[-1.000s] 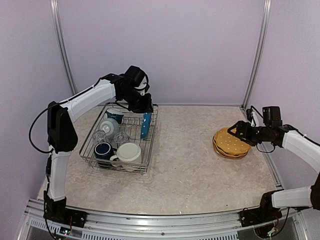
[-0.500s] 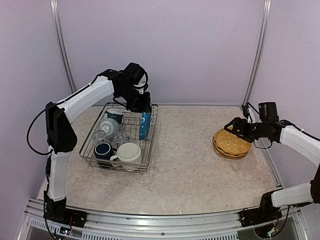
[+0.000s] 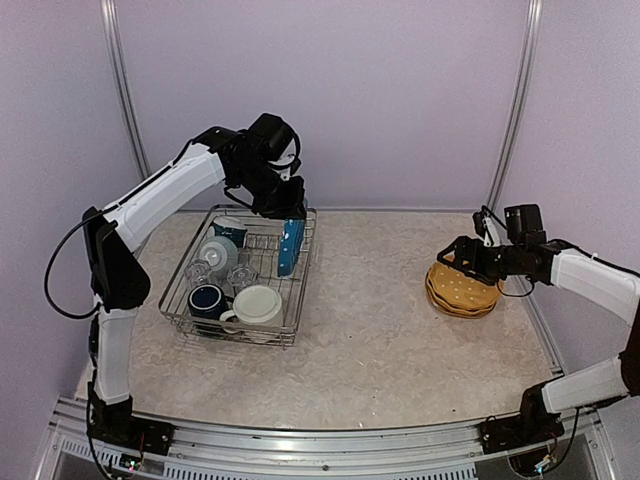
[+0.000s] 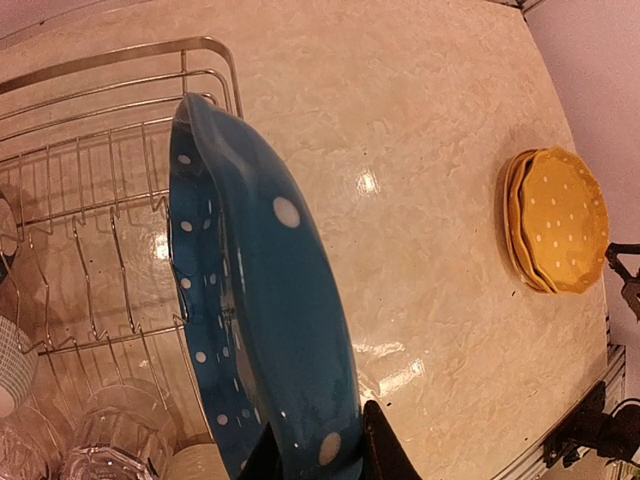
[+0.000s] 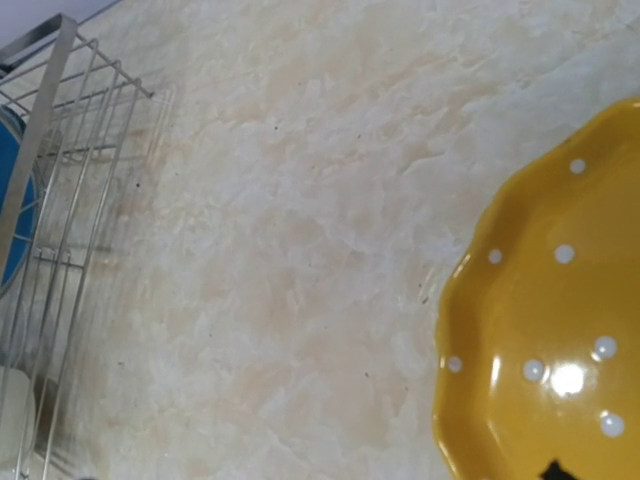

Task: Unload the mixed dishes from the dish rack
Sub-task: Grab the plate from the dish rack, then pass from the left arm to the right, then place the plate with another plate.

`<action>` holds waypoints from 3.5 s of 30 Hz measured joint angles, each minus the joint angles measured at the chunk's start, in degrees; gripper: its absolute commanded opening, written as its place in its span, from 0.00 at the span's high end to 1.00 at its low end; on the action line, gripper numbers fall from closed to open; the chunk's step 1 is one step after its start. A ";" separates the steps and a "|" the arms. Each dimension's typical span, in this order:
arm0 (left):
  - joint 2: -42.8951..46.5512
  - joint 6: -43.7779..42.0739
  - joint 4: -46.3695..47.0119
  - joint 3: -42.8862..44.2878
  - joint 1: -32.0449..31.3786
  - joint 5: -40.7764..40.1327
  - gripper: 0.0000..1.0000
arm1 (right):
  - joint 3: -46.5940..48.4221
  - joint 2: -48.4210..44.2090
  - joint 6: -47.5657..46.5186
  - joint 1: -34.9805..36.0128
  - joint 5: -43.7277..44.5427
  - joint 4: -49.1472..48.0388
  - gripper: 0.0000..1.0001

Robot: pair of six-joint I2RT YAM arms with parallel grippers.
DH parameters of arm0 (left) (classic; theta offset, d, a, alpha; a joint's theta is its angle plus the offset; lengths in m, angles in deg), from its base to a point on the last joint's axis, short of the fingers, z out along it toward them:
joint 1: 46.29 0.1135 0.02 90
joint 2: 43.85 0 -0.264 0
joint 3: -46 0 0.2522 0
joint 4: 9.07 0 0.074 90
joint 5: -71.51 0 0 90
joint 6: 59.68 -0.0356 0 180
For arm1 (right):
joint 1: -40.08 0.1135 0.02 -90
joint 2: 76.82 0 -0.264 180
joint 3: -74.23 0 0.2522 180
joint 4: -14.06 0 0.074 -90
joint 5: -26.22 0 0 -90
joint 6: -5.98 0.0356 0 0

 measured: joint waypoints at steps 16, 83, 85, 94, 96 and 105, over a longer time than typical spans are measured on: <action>6.08 -1.81 -1.95 1.07 -1.66 -0.07 1.00 | 0.90 2.34 4.07 3.76 -2.25 -4.22 0.06; -0.13 -82.51 56.13 -23.54 -31.12 -42.51 0.99 | 13.73 6.12 30.21 8.61 -8.83 -10.64 1.00; -0.35 -82.88 55.76 -23.52 -31.54 -43.78 0.81 | 12.81 6.10 32.46 8.61 -8.46 -11.52 1.00; 4.28 -64.78 41.35 -23.37 -30.47 -39.26 0.08 | 5.14 4.61 33.14 6.60 -7.37 -15.28 1.00; 7.56 -59.82 37.48 -23.37 -29.86 -36.89 0.03 | 4.20 4.61 33.09 5.03 -7.39 -15.34 1.00; 24.90 -42.29 29.27 -23.74 -23.47 -25.07 0.01 | 0.28 1.40 26.84 -5.51 -9.35 -14.19 1.00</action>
